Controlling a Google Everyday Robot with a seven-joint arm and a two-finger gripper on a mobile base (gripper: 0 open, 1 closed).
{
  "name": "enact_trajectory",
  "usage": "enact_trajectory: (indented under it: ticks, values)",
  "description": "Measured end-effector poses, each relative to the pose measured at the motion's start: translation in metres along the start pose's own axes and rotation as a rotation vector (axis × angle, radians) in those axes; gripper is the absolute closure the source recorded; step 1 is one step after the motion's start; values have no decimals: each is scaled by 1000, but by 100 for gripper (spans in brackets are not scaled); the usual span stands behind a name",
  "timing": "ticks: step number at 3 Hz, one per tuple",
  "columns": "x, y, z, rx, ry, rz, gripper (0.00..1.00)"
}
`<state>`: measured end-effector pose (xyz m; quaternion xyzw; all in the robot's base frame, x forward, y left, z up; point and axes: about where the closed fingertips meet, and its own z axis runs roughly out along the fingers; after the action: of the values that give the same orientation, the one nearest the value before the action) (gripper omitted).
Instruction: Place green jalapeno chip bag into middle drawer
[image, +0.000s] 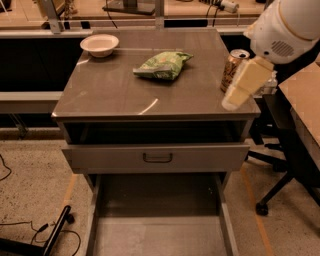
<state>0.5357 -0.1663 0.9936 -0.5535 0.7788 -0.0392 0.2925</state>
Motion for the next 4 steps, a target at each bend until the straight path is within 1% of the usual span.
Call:
enact_trajectory:
  ticks: [1, 2, 3, 4]
  values:
    - [-51, -37, 19, 122, -106, 73, 0]
    - [-81, -56, 36, 190, -155, 158, 0]
    - [-84, -59, 33, 200, -165, 192, 0]
    - [-87, -61, 37, 201, -167, 183, 0]
